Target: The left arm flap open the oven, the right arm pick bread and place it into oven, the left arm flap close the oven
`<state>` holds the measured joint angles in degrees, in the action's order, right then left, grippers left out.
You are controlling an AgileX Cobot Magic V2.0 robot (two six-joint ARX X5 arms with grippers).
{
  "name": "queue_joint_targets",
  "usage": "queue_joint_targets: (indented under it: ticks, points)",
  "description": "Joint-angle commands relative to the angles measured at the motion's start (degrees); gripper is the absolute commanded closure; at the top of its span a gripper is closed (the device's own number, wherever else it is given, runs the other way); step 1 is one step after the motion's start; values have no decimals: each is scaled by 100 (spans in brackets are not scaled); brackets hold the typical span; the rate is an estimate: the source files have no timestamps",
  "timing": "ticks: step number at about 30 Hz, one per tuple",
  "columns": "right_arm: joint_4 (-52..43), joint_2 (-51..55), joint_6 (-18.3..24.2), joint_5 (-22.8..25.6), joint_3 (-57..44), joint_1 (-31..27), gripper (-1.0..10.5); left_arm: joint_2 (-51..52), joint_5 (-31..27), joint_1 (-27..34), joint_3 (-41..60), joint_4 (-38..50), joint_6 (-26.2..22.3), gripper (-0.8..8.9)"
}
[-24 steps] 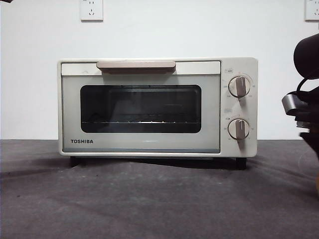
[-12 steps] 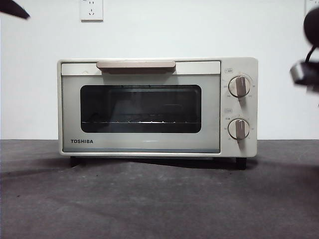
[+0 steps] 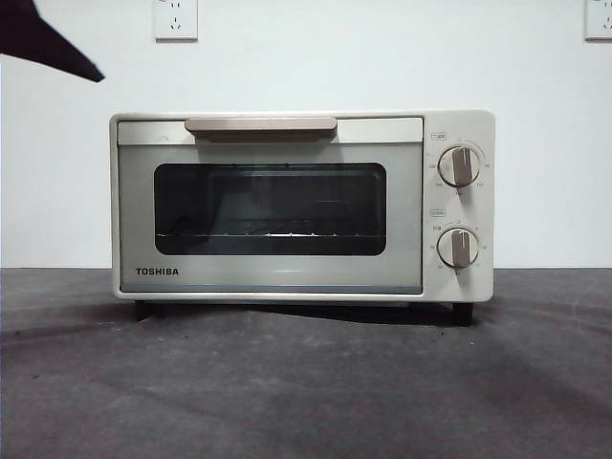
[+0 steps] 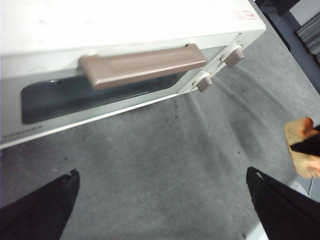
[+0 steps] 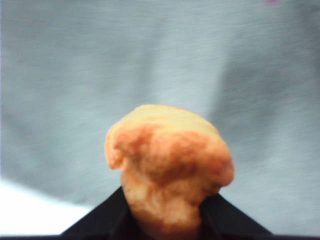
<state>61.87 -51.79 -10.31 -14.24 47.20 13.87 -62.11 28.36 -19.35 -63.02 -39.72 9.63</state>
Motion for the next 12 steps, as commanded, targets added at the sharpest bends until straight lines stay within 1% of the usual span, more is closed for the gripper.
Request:
queue_joint_targets:
  ticks: [1, 3, 5, 7, 9, 12]
  points:
    - [-20, 413, -131, -426, 94, 26, 851, -304, -7, -96, -396, -17, -170, 316]
    - [-184, 807, -138, -719, 94, 26, 851, -573, -9, -170, -667, -138, -264, 360]
    - [-409, 1158, -151, -894, 94, 24, 851, -846, -15, -238, -944, -273, -402, 413]
    - [-647, 1506, -195, -994, 94, 26, 851, -1143, -59, -319, -1213, -391, -516, 499]
    - [-852, 1832, -328, -1119, 94, 26, 851, -1438, -175, -402, -1447, -470, -621, 629]
    - [-1049, 2218, -564, -1360, 94, 26, 851, -1816, -203, -501, -1705, -540, -861, 745]
